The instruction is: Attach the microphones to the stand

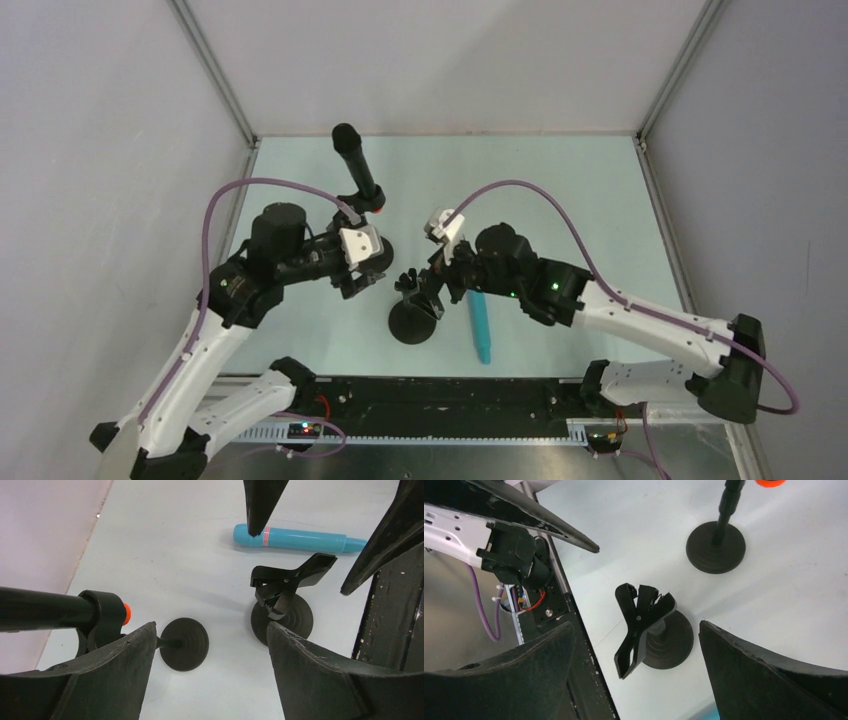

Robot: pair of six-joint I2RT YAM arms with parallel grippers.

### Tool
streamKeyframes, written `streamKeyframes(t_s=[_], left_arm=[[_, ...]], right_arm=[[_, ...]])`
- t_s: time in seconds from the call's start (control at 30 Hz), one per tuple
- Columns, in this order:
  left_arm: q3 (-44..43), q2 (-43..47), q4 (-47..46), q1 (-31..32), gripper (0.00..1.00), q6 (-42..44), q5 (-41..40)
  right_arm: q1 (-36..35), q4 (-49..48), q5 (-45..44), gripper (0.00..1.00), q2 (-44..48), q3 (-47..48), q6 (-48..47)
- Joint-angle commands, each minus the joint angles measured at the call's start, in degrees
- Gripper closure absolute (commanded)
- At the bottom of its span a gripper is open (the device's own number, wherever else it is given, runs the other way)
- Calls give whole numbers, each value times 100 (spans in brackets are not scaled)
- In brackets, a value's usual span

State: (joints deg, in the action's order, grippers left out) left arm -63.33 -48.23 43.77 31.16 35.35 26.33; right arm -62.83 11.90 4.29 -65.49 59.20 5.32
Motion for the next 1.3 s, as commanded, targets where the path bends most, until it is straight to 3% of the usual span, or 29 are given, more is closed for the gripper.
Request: streamKeyframes(t_s=[0.0, 0.33, 0.47, 0.63, 0.77, 0.93, 1.1, 1.27], left_arm=[[-139, 252, -120, -285, 14, -135, 287], [-228, 325, -124, -599, 12, -145, 467], [-267, 310, -119, -610, 12, -138, 441], [-240, 388, -117, -612, 12, -134, 393], [-193, 432, -118, -619, 11, -125, 401], [-126, 445, -117, -620, 9, -165, 508], [113, 485, -118, -620, 1, -182, 1278], [371, 382, -95, -618, 0, -133, 2368]], right_arm=[[162, -21, 1025, 5, -400, 353, -398], [-1, 202, 1247, 20, -851, 482, -796], [86, 122, 1289, 40, -923, 480, -1152], [261, 48, 1452, 74, -916, 485, -1642], [545, 128, 1793, 86, -926, 483, -1984], [837, 219, 2281, 90, -881, 480, -2468], [911, 289, 2369, 90, -782, 484, -2990], [1026, 354, 2616, 76, -825, 499, -3087]])
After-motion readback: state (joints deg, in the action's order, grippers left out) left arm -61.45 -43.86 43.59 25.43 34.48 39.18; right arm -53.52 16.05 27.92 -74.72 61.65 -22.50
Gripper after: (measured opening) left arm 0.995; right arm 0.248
